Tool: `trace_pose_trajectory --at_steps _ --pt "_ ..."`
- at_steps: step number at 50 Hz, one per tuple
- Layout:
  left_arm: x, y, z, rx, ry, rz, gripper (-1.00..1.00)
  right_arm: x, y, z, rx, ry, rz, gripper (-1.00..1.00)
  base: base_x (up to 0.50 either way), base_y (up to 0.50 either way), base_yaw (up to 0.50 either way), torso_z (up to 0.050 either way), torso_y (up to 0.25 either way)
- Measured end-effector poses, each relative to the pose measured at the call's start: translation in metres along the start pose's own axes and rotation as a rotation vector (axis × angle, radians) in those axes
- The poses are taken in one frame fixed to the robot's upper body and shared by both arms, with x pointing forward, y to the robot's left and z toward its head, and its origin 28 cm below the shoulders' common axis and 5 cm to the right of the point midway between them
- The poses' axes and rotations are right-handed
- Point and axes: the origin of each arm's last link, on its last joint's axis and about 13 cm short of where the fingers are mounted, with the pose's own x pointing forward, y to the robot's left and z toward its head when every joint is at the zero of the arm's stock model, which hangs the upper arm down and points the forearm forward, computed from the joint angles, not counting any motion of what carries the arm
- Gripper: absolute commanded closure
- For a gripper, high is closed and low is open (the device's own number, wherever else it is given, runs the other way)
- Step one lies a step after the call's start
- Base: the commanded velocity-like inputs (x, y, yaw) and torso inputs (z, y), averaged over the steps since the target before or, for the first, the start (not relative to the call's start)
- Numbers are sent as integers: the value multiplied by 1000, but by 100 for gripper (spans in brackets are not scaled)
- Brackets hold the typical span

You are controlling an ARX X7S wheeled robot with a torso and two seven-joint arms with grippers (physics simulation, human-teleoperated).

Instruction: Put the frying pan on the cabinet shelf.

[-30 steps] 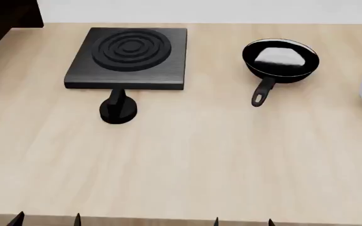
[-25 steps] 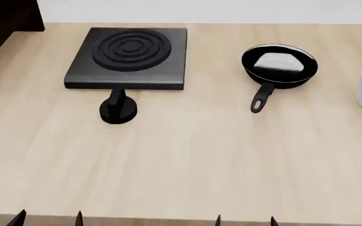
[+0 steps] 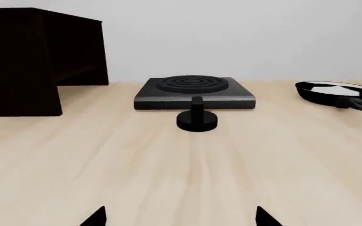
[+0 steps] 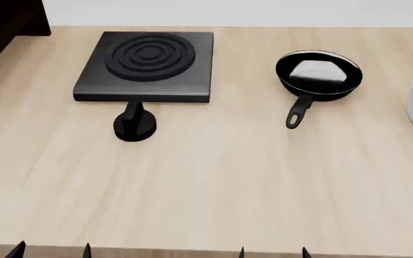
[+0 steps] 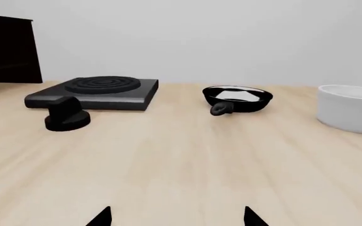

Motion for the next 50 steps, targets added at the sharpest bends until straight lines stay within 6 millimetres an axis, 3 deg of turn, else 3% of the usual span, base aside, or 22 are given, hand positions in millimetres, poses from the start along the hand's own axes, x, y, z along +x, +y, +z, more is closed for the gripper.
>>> trace_pose_trajectory --at_steps 50 --pt "-1 2 0 -26 -35 -39 -100 0 1 -1 -43 7 0 -100 0 0 0 48 0"
